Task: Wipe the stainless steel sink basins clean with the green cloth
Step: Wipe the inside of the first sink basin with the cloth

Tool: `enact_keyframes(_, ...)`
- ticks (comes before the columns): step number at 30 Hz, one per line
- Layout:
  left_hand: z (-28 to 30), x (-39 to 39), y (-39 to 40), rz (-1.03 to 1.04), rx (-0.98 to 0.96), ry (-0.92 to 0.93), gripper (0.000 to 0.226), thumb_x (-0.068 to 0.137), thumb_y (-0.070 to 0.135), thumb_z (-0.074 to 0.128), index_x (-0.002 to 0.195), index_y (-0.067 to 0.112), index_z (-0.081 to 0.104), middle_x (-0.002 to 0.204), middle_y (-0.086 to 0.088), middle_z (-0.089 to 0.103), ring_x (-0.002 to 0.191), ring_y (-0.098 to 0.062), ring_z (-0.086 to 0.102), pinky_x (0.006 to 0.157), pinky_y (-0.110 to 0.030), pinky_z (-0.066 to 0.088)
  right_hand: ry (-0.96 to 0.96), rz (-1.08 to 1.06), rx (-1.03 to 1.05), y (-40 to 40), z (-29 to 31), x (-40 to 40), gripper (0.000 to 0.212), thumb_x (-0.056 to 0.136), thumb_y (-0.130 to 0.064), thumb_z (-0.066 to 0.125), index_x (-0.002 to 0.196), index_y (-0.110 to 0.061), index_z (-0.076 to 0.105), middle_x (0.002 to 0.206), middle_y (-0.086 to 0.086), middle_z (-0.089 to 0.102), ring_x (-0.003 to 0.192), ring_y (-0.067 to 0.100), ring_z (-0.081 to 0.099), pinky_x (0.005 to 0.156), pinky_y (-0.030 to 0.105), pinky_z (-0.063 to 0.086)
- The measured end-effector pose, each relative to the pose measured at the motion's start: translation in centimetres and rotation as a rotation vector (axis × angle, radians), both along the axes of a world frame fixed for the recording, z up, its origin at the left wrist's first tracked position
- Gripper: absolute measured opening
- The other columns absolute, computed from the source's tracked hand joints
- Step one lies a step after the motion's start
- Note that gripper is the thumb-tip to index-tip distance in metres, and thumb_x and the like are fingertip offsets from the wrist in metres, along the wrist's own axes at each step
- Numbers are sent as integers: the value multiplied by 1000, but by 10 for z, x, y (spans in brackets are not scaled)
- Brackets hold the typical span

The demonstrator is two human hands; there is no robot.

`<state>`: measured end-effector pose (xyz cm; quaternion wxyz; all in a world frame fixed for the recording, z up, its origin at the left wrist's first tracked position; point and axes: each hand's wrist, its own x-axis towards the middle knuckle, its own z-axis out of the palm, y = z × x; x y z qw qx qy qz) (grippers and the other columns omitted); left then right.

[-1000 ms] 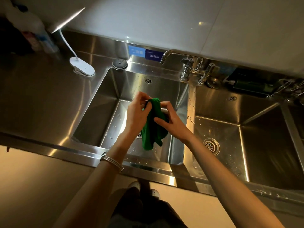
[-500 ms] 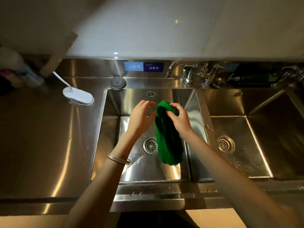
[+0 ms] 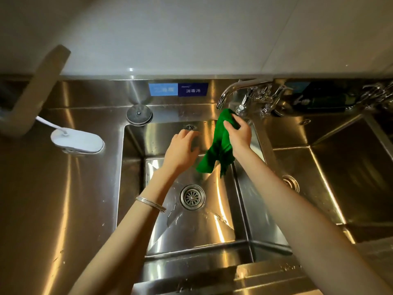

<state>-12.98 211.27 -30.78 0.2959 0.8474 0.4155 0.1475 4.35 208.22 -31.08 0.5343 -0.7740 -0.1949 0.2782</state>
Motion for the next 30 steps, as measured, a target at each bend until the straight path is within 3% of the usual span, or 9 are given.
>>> enact_keyframes(5,-21,5,32,57,-20,9,45,83,8,56,127,16,53,124,-11,53,112,-32,49,95,-37,39,-239,63,-81,47,-22,15,34,90,-5,57,124,-10,59,133,12,44,125,21,43,106,26,34)
enact_keyframes(10,-40,10,56,106,-47,41,47,83,7,54,128,17,53,124,-11,54,111,-32,48,95,-36,38,-571,197,-204,77,-52,19,31,93,-13,54,123,-4,57,137,11,42,128,22,41,106,21,27)
enact_keyframes(14,-47,10,67,102,-48,31,44,84,8,55,127,16,53,123,-10,54,110,-31,49,94,-36,38,-994,450,-452,83,-82,23,56,92,-34,54,143,-17,38,150,12,30,138,31,28,114,43,25)
enact_keyframes(19,-45,3,75,138,-30,40,45,84,6,54,128,14,53,124,-10,54,112,-30,47,96,-34,35,-816,504,-488,93,-75,13,51,95,-10,48,144,-18,36,156,5,21,138,27,31,110,36,32)
enact_keyframes(22,-47,-6,79,159,-23,63,46,82,5,54,127,12,53,123,-11,54,113,-32,46,97,-34,33,-846,639,-380,108,-69,-29,58,91,3,48,144,-13,33,157,5,18,140,29,26,113,37,26)
enact_keyframes(25,-49,-21,83,188,40,95,45,78,3,57,123,9,56,121,-11,57,110,-35,46,96,-38,35,-873,762,-287,133,-69,-77,50,97,0,36,146,-9,28,157,8,17,145,29,11,116,35,15)
enact_keyframes(28,-46,-39,91,240,113,121,43,75,3,60,118,4,60,122,-14,58,110,-38,47,94,-44,39,-888,926,-247,150,-78,-98,45,100,-9,29,145,-6,29,157,6,17,145,21,8,113,24,1)
enact_keyframes(30,-45,-46,98,260,135,155,44,76,5,61,120,5,59,128,-14,56,117,-37,44,96,-46,38,-917,929,-248,153,-79,-102,46,99,-8,32,145,-6,30,156,8,18,145,24,9,114,25,4)
